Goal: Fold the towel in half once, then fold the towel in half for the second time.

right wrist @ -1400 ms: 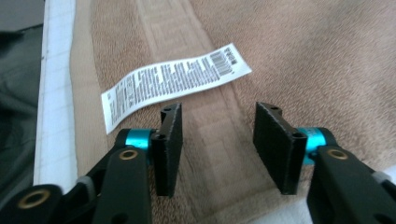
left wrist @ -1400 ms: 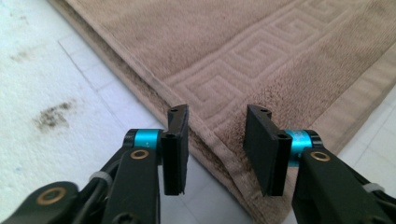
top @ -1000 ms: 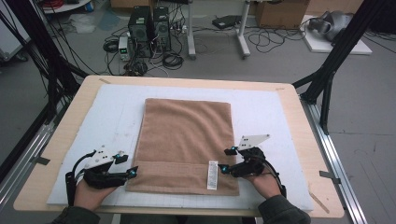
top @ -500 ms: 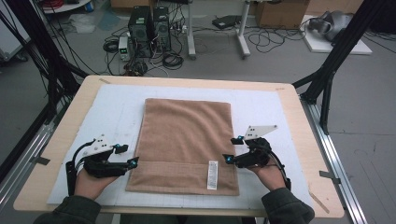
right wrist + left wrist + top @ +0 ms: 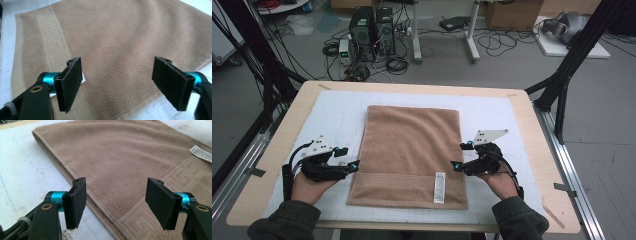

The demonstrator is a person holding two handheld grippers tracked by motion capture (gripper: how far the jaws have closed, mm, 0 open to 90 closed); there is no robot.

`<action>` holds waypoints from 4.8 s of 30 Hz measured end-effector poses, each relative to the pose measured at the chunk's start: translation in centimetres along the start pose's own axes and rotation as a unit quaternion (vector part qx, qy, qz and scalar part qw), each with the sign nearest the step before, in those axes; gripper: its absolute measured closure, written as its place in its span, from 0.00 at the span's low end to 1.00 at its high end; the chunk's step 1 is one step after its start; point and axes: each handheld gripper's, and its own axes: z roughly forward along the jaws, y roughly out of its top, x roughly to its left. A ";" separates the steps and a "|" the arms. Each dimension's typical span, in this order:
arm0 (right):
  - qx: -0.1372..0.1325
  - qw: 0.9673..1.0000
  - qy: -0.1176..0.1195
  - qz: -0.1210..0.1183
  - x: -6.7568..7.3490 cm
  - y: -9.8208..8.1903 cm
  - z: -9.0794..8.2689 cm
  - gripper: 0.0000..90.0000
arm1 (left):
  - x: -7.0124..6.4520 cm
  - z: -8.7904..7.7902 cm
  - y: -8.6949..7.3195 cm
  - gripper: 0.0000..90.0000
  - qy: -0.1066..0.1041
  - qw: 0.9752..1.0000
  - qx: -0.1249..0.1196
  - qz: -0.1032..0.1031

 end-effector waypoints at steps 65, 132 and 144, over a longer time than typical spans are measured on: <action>0.055 0.993 -0.066 0.081 -11.5 0.8 8.0 0.77 | 9.6 13.3 3.4 0.79 0.055 0.986 0.102 -0.116; 0.041 0.996 -0.027 0.075 -7.1 2.1 2.9 0.41 | 6.3 7.2 3.3 0.49 0.034 0.996 0.049 -0.063; 0.077 0.988 0.084 0.105 -7.8 0.7 6.1 0.85 | 6.3 10.1 1.9 0.86 -0.007 0.990 0.121 -0.066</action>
